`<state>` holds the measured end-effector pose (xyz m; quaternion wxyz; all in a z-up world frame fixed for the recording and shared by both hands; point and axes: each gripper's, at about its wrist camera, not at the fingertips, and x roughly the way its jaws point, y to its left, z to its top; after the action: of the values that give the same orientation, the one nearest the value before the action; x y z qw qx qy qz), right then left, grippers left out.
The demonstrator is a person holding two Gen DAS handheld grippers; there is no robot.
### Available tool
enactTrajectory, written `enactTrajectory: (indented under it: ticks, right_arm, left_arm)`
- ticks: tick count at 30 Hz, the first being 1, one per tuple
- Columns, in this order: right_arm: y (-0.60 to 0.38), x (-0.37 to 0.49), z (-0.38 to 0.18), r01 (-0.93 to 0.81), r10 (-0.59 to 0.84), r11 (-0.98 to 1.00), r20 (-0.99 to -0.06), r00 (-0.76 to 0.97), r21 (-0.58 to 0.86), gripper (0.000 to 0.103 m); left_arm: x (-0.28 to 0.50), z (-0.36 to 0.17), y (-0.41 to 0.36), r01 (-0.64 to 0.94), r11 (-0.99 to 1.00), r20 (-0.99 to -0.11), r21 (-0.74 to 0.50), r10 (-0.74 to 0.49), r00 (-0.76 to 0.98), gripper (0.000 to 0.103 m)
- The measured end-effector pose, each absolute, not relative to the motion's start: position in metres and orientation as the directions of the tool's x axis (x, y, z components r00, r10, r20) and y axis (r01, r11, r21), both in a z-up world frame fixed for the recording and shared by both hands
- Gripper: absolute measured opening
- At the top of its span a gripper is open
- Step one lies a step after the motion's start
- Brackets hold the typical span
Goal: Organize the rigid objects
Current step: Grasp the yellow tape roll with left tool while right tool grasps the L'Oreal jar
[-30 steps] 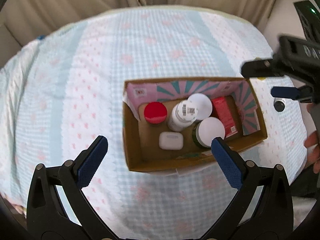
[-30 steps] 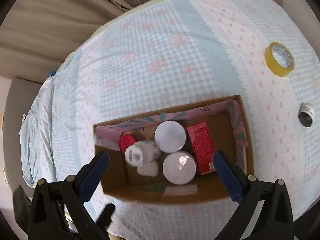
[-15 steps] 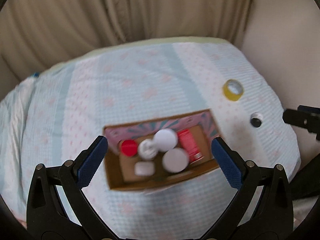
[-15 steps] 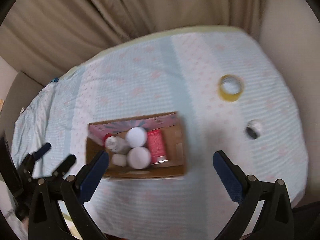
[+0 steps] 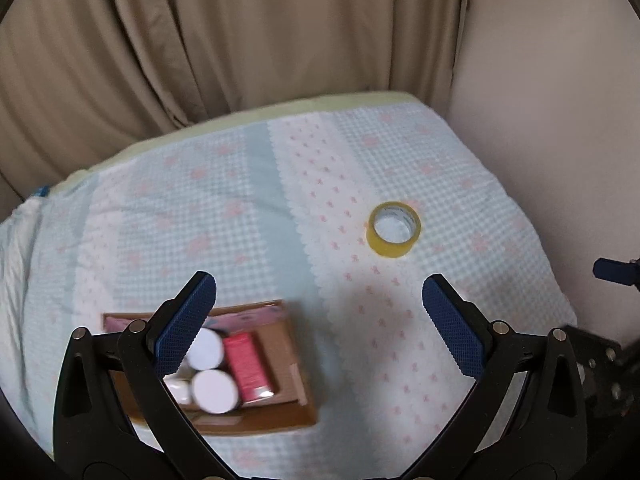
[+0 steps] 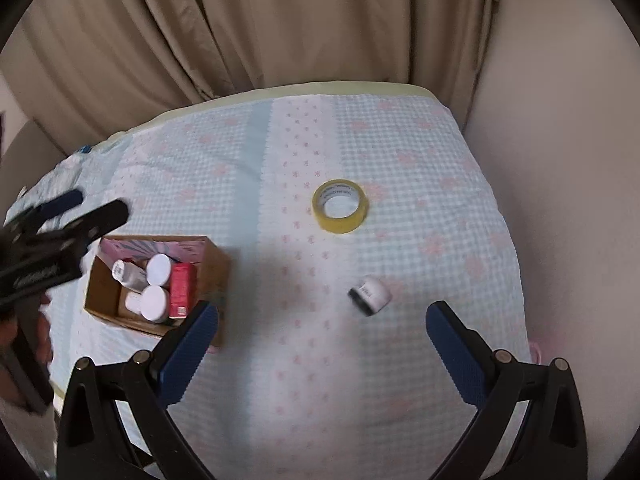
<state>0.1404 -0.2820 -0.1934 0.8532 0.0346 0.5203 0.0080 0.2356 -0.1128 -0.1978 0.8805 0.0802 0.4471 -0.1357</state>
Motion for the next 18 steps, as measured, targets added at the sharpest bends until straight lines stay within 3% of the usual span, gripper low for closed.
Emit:
enactTrajectory:
  ticks: [11,18]
  right_arm:
    - [-0.328,0.174,-0.253,-0.157,0.112,0.987,-0.894,0.433,0.048,0.103]
    - [-0.334,0.19,-0.315,-0.245,0.118,0.969,-0.904,0.41,0.015,0.103]
  left_arm:
    - [0.294,-0.274,-0.194,0.375,0.927,-0.87,0.003,-0.182,0.458,0.103]
    - [0.333,-0.373,-0.234,0.451,0.893,-0.907,0.001,-0.188,0.376,0.103]
